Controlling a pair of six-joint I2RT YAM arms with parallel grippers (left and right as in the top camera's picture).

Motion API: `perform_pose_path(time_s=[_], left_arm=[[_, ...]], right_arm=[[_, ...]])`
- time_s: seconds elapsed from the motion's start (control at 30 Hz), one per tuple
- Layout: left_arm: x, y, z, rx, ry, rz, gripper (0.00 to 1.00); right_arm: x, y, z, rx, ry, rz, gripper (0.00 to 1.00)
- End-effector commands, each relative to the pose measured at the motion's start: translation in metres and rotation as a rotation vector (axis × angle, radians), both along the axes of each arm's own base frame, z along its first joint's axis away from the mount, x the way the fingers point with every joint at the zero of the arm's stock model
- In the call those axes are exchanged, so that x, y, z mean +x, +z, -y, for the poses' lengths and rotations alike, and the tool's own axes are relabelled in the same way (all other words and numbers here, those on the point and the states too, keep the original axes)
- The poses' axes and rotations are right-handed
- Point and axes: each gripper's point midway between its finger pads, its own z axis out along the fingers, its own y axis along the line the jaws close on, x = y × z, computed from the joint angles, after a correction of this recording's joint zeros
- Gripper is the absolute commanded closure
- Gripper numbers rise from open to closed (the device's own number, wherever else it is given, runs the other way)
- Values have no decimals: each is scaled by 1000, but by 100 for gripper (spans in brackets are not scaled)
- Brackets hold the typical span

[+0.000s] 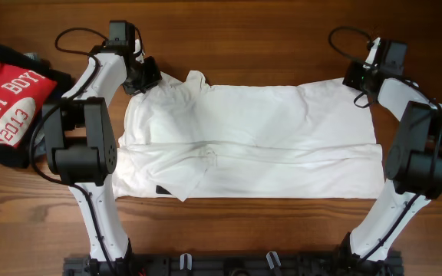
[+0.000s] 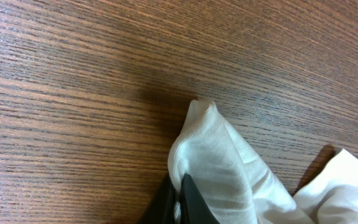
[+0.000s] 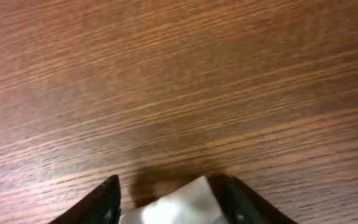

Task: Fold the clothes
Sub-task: 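Move the right gripper to the shirt's top-right corner and grasp, then fold the shirt's top edge down toward the bottom with both grippers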

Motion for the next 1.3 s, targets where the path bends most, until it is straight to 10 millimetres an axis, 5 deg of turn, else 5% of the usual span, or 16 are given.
perform_pose_path(time_s=[0.0,0.07,0.27,0.43,0.5,0.7,0.83,1.07,1.27], left_arm=[[-6,-12,0,-15,11,-36,96],[-7,-12,0,-15,11,-39,96],[-4,-6,-1,-15,13,-24,96],[25,72,-3,-17,11,203,96],[22,94,-4,-16,12,229,96],[-29,113,-23,-7,75,74,96],[-71,101,-34,3,98,-104,96],[-118,94,-48,31,131,-298,96],[-148,95,-48,40,128,-422,96]], right_arm=[[-8,-22,10,-28,-60,-58,69],[-9,-23,9,-26,-64,-62,94],[-23,-23,14,12,-148,-108,96],[-26,56,31,-10,-176,-15,96],[-45,81,30,-8,-185,-42,96],[-105,110,19,-4,-203,-186,96],[-148,100,16,-12,-234,-359,96],[-188,93,14,-9,-261,-521,96],[-215,92,39,-69,-413,-587,96]])
